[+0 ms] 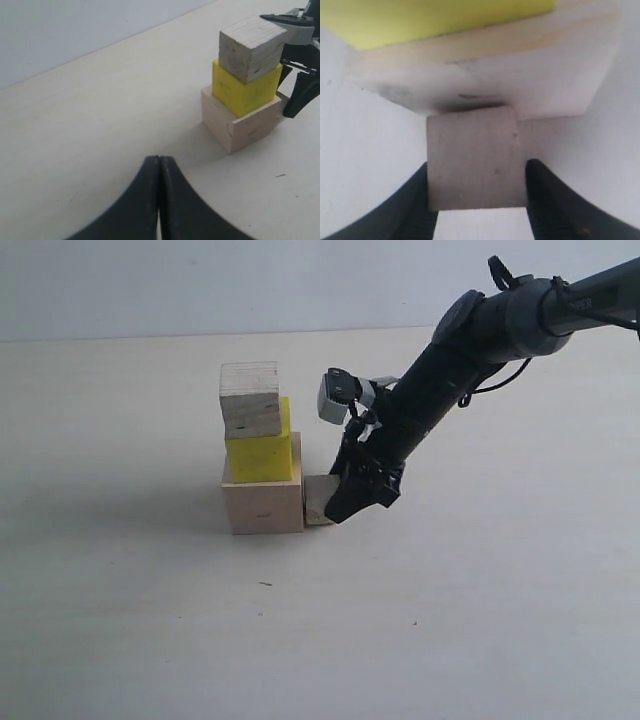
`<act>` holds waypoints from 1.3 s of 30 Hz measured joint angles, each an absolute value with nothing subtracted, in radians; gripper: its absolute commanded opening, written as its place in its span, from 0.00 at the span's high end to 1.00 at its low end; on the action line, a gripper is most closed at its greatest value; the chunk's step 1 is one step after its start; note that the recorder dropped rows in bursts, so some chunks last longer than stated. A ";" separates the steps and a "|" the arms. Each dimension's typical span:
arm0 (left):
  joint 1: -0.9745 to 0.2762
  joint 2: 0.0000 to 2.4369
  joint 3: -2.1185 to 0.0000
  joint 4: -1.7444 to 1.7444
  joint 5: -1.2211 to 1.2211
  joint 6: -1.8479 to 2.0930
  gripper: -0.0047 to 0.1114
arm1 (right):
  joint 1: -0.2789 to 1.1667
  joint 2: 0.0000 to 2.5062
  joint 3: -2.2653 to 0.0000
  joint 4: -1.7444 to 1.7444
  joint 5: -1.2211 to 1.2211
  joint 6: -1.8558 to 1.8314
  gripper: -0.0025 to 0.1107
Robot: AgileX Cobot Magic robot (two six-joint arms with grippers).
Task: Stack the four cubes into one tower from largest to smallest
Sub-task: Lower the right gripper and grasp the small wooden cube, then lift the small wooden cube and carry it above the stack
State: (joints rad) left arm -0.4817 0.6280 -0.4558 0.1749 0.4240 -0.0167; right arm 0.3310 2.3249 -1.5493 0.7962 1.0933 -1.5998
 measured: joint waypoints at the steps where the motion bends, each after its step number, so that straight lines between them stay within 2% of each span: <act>1: -0.482 0.628 -0.456 0.175 0.424 -0.017 0.96 | 0.331 2.325 -1.549 0.786 1.093 -1.595 0.79; 4: -0.482 0.628 -0.456 0.175 0.424 -0.017 0.96 | 0.331 2.325 -1.552 0.752 1.097 -1.559 0.98; 15: -0.482 0.628 -0.456 0.177 0.424 -0.017 0.96 | 0.333 2.283 -1.560 0.554 1.120 -1.429 0.98; 20: -0.482 0.628 -0.456 0.177 0.424 -0.017 0.96 | 0.298 2.239 -1.558 0.443 1.079 -1.201 0.98; 25: -0.482 0.628 -0.456 0.177 0.424 -0.017 0.96 | 0.259 2.109 -1.556 0.403 1.063 -0.883 0.98; 32: -0.482 0.628 -0.456 0.177 0.422 -0.017 0.96 | 0.259 1.856 -1.556 0.527 1.137 -0.692 0.98; 35: -0.482 0.628 -0.456 0.177 0.420 -0.017 0.96 | 0.289 1.758 -1.556 0.529 1.126 -0.633 0.98; 39: -0.482 0.628 -0.456 0.177 0.420 -0.019 0.96 | 0.404 1.707 -1.566 0.496 1.112 -0.546 0.98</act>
State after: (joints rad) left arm -0.4817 0.6280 -0.4558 0.1766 0.4200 -0.0185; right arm 0.4035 1.7065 -1.5661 0.4963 1.1116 -0.5458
